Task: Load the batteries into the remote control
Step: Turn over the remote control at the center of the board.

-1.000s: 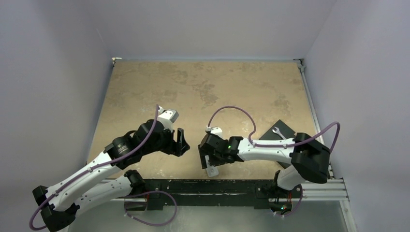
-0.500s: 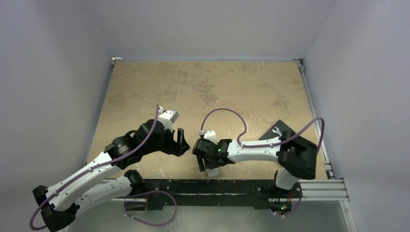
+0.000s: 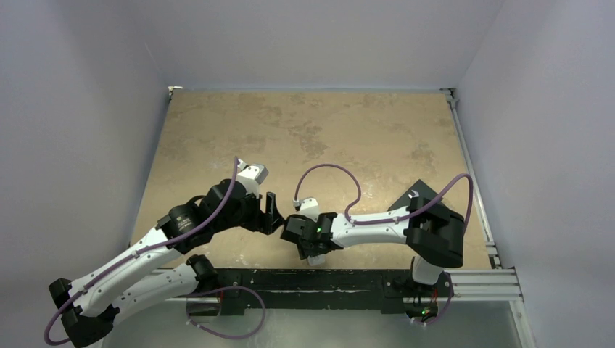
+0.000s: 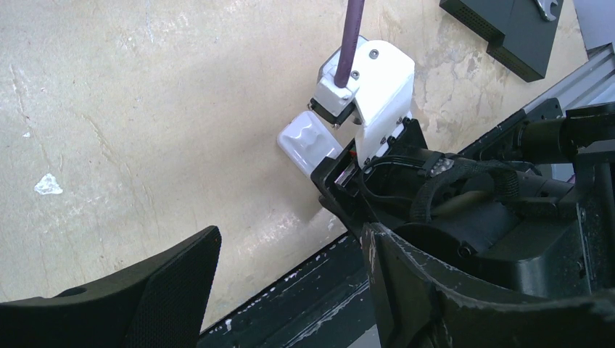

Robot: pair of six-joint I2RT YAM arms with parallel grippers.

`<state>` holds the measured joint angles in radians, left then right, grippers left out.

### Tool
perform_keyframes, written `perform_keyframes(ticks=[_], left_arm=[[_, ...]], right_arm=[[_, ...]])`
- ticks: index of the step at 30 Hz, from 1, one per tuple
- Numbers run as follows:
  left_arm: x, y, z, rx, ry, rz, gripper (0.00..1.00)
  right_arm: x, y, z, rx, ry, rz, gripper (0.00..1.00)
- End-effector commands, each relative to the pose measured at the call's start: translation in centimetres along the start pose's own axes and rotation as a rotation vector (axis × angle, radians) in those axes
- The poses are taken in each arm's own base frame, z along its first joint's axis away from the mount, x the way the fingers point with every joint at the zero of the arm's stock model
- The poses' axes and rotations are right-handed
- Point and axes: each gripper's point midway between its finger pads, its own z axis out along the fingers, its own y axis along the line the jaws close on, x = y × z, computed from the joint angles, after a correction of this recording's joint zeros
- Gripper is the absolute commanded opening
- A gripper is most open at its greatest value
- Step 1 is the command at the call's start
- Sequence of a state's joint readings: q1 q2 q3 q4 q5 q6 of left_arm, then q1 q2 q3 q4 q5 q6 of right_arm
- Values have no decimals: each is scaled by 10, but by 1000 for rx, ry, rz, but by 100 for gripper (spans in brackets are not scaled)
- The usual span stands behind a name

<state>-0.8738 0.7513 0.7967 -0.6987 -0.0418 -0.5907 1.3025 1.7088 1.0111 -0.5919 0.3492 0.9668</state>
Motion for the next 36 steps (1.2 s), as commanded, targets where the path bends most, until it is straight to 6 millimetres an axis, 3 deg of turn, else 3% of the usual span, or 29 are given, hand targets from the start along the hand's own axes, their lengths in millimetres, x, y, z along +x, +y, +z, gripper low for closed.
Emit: perform_keyframes(ticks=[1, 8, 15, 27, 36], left_arm=[[-7, -3, -2, 8, -30, -5, 72], [-7, -3, -2, 7, -27, -6, 72], [-5, -4, -1, 9, -20, -10, 72], [-5, -8, 2, 26, -26, -46, 84], [13, -14, 19, 103, -25, -146, 85]], right_arm=[[18, -8, 7, 48, 44, 15, 48], [14, -8, -3, 22, 23, 31, 27], [7, -2, -20, -62, -4, 56, 17], [4, 12, -43, -256, -27, 72, 13], [-4, 15, -53, -398, -39, 97, 12]])
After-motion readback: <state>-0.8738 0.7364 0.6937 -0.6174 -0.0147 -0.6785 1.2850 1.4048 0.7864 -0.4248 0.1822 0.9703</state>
